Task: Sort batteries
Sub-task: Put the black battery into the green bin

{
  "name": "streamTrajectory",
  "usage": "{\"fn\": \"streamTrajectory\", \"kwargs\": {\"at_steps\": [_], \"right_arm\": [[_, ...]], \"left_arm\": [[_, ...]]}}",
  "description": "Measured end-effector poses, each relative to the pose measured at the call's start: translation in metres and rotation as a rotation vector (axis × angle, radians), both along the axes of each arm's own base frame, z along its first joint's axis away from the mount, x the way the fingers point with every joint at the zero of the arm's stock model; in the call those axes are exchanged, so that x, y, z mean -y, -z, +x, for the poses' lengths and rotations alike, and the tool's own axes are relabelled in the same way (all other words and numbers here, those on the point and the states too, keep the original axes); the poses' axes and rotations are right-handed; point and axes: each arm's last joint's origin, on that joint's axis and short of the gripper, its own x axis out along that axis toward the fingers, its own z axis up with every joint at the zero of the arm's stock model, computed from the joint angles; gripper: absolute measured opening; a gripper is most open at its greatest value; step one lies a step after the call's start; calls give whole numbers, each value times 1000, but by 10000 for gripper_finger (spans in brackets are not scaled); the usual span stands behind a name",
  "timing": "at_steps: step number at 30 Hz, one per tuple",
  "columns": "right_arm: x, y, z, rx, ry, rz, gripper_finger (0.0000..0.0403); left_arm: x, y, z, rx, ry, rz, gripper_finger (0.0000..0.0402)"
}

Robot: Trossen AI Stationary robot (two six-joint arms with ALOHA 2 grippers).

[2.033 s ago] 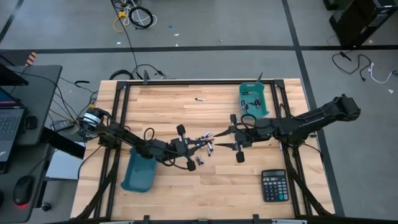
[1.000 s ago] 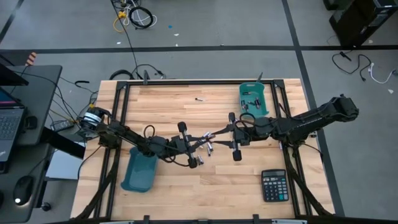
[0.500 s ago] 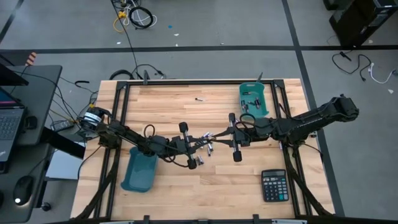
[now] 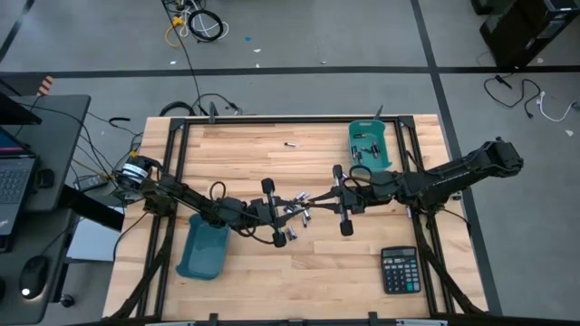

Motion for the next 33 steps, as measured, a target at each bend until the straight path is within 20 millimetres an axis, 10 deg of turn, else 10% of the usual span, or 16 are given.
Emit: {"fn": "streamTrajectory", "kwargs": {"at_steps": [14, 23, 33], "right_arm": [[20, -9, -24, -79, 304, 117, 16], [83, 0, -63, -275, 744, 261, 16], [156, 19, -88, -431, 997, 404, 16]], "left_arm": [[1, 16, -3, -140, -290, -117, 177], [-4, 14, -4, -172, -391, -41, 177], [-62, 12, 11, -217, -112, 57, 177]]}}
